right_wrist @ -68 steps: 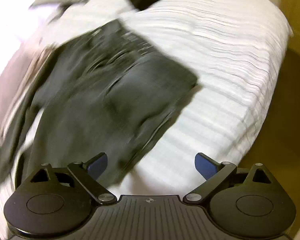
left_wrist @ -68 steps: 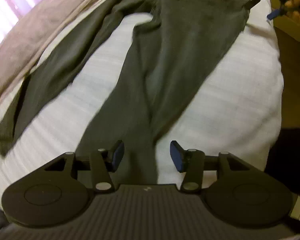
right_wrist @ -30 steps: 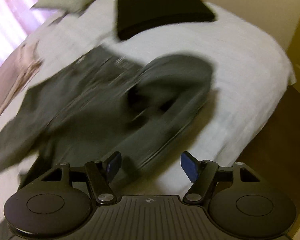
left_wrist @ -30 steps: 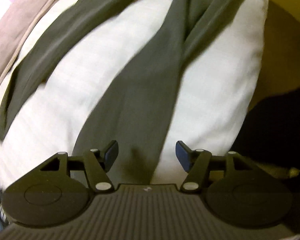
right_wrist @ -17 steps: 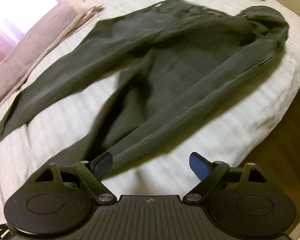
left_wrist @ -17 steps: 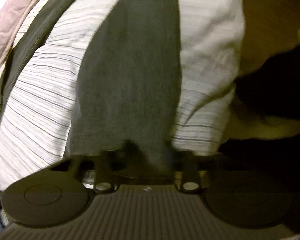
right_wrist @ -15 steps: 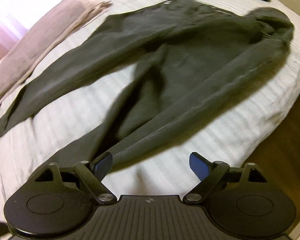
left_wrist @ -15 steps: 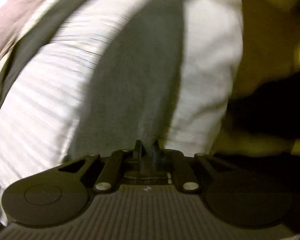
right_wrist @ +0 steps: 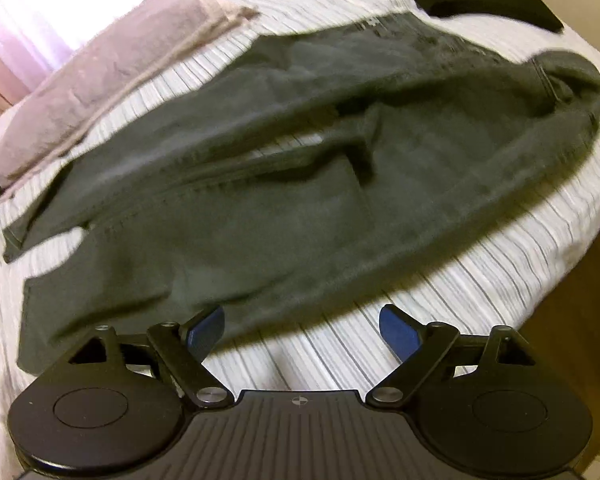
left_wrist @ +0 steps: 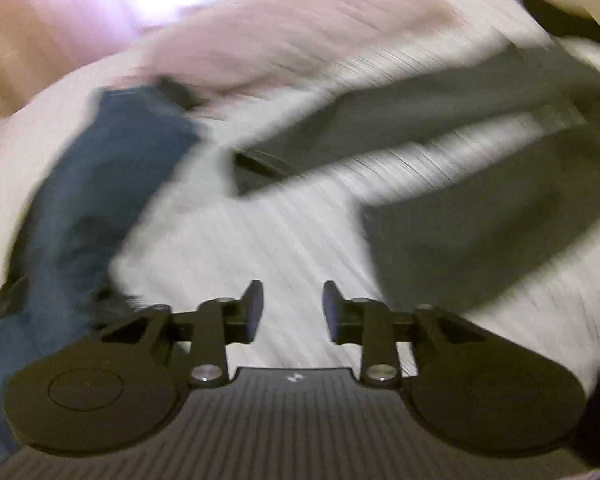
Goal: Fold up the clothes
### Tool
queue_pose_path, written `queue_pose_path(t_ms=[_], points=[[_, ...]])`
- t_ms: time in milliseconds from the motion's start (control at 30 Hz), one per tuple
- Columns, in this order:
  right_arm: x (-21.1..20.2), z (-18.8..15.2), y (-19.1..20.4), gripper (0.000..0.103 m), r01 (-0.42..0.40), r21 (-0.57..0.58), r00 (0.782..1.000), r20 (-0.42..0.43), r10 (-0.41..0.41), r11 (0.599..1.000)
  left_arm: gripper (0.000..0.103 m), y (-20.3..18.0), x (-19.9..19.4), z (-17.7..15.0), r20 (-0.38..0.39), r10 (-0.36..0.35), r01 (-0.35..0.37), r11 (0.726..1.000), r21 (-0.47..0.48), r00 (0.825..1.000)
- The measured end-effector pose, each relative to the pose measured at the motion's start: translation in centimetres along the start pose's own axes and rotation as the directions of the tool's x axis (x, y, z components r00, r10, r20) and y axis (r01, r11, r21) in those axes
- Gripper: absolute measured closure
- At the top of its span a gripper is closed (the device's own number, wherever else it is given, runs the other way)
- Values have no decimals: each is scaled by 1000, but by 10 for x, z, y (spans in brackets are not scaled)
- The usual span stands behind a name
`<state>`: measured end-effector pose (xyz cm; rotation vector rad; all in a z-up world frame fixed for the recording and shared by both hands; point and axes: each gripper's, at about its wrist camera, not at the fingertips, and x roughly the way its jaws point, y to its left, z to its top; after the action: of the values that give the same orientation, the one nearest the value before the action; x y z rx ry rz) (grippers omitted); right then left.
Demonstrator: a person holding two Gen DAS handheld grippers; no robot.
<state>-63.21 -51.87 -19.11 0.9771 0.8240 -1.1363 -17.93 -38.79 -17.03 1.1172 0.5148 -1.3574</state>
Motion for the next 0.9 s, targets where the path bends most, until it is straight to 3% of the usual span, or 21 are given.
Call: queue_pose_path(t_ms=[33,100,200,300,333,367,400,433,533,633,700,800,900], points=[[1,-2,-5,16,9,13,1000,-11,-9,1000,67,-20,6,-4,-2,-21,21,995,101,1000],[3,-6,-16,16,27,39,999,-33,-26,999,59,-61,17,-12,-11,-61,61,952,299,998],[6,-7,-32,16,52,72,998,-47,-49,996,58,-118,41,-30,21,-46,23,780,626,999],[10,-5,-47,15,69,111,997,-48,-64,991,59,-135,69,-38,62,-3,-45,663,747,998],[12,-4,-52,15,75,124,996,-48,-69,989,66,-136,80,-38,60,14,-55,641,765,998],[14,-1,-57,15,78,146,996,-45,-72,986,75,-132,87,-36,42,18,-44,643,764,999],[17,2,-62,15,80,167,996,-42,-74,983,92,-125,87,-31,24,13,-27,671,741,1000],[20,5,-66,15,76,191,997,-34,-70,979,98,-117,84,-24,10,6,-11,706,708,1000],[27,19,-81,15,27,273,999,14,-32,962,100,-89,44,-10,72,38,-74,786,613,997],[29,31,-94,15,-45,348,996,89,15,936,100,-70,-6,-6,-27,22,-5,851,525,999],[31,35,-100,15,-54,388,994,106,14,920,100,-76,-23,-19,-148,-54,119,871,476,988],[35,38,-109,15,-47,436,994,107,0,899,100,-94,-37,-43,-314,-181,300,872,387,932],[39,36,-122,15,-28,471,995,95,-19,882,101,-119,-25,-56,-364,-203,338,870,358,909]])
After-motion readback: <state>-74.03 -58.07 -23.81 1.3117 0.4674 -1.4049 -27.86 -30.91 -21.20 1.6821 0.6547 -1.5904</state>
